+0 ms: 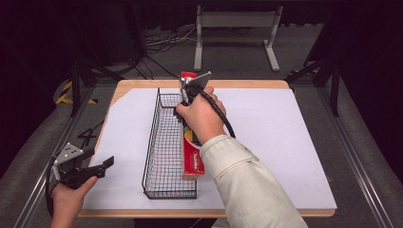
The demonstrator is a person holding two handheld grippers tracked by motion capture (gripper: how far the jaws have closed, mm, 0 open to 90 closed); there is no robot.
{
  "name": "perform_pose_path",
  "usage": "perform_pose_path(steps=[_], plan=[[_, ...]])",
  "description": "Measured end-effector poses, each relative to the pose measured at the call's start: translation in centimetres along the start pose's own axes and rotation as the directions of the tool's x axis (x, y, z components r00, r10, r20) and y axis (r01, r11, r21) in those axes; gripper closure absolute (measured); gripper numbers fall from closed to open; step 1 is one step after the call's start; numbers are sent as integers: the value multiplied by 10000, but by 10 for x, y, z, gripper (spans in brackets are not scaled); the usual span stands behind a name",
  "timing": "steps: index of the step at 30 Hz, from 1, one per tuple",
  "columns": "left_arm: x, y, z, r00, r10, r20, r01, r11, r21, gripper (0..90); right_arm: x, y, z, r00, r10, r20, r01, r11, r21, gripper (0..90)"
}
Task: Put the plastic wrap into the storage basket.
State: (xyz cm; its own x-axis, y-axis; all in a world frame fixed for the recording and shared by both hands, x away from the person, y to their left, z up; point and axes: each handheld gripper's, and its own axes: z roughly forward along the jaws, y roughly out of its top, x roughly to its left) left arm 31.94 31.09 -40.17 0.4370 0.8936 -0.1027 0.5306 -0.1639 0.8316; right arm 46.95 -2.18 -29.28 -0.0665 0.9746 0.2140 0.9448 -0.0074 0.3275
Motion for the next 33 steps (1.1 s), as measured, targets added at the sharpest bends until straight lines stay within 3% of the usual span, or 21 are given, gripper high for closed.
perform_pose_path(steps=[6,10,13,18,23,33], plan=[[-4,1,6,10000,74,58,-75,9999,151,181,9,-1,5,9997,216,-128,-215,9998,41,394],[-6,3,9,9998,197,83,-198,9997,136,181,12,-1,10,9947,977,-324,-967,9948,311,395],[-6,5,9,9996,271,90,-272,9996,115,181,14,-2,14,9927,1133,-404,-1113,9927,473,395],[-5,6,12,9994,312,144,-313,9995,90,181,17,-3,22,9928,1154,-309,-1145,9930,295,395],[-6,7,14,9995,217,250,-220,9997,116,181,18,-6,31,9911,1206,-566,-1175,9915,562,394],[-5,6,14,9995,186,258,-189,9998,105,181,24,-9,49,9924,1204,-271,-1190,9917,480,394]])
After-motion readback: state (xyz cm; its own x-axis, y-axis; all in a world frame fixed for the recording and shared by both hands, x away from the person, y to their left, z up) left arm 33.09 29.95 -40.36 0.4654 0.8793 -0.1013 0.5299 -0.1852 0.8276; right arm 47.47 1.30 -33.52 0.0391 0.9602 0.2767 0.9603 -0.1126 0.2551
